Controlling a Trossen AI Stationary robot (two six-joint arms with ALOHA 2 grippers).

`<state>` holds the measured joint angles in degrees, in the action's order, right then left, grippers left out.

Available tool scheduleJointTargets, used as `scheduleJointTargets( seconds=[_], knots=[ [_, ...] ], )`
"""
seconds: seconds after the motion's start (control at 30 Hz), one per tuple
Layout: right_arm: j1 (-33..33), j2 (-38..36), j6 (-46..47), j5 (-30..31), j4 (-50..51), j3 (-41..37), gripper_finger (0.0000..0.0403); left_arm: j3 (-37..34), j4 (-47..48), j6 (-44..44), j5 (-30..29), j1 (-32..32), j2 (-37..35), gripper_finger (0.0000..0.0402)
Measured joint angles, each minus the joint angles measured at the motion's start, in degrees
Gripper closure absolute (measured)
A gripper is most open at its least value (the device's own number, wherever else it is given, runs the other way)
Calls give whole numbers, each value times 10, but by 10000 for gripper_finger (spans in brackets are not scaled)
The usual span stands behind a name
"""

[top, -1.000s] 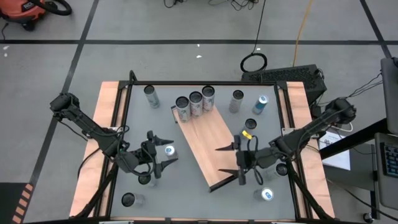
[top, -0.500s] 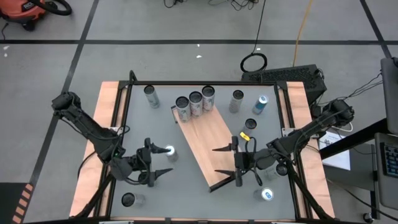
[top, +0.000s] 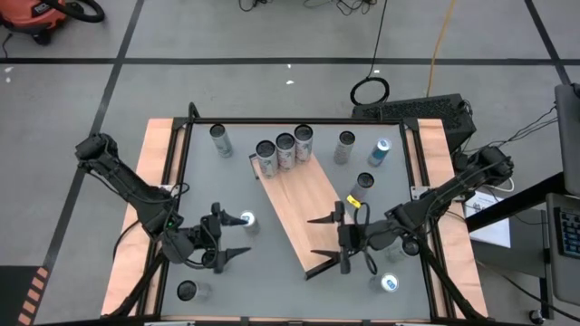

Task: Place canned beverage on shelf
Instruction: Put the bottom left white-blue soda can on the shelf

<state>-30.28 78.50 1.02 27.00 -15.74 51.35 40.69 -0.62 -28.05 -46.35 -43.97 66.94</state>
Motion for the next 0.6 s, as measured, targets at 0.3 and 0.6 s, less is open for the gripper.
scheduleJointTargets(
  seconds=[0.3, 0.6],
  knots=[
    [0, 2, 2, 0, -3, 0, 106, 4, 8, -47, 38, 0, 0, 54],
    [0, 2, -25, 0, -3, 0, 106, 68, 142, -122, 61, 0, 0, 68]
  ],
)
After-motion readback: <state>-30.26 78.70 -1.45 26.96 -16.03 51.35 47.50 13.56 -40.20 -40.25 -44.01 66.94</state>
